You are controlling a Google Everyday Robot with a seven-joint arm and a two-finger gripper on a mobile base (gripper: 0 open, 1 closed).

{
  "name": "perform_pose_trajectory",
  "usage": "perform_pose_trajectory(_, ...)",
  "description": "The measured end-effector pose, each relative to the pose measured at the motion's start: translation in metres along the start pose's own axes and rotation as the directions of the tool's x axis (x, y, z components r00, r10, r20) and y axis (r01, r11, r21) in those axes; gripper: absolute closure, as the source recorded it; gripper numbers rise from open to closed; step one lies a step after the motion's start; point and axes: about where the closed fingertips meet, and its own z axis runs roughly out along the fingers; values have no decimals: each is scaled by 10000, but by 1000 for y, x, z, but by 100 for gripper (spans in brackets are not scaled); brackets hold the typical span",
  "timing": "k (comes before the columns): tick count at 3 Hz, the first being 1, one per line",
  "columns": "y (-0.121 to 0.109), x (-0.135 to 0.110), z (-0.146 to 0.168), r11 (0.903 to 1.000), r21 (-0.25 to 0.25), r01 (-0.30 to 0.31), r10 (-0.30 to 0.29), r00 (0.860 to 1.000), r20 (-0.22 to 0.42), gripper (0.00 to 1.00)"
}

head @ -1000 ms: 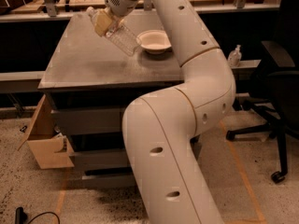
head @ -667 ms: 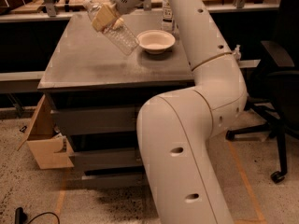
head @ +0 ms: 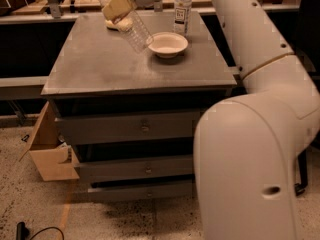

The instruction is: Place water bottle upright

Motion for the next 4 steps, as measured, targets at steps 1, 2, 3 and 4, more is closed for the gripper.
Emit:
perform_pose_trajectory(1,10,-2,-23,9995,310,-3,-37,9918,1281,100)
perform_pose_trajectory(2,13,24,5,9996,173,-226,194,9859,1663,100)
perform_pose_trajectory(3,20,43,29,9992,-27,-394,393,9883,1472,100)
perform_pose_trajectory(4,20,43,29,9992,-26,-392,392,9883,1476,100)
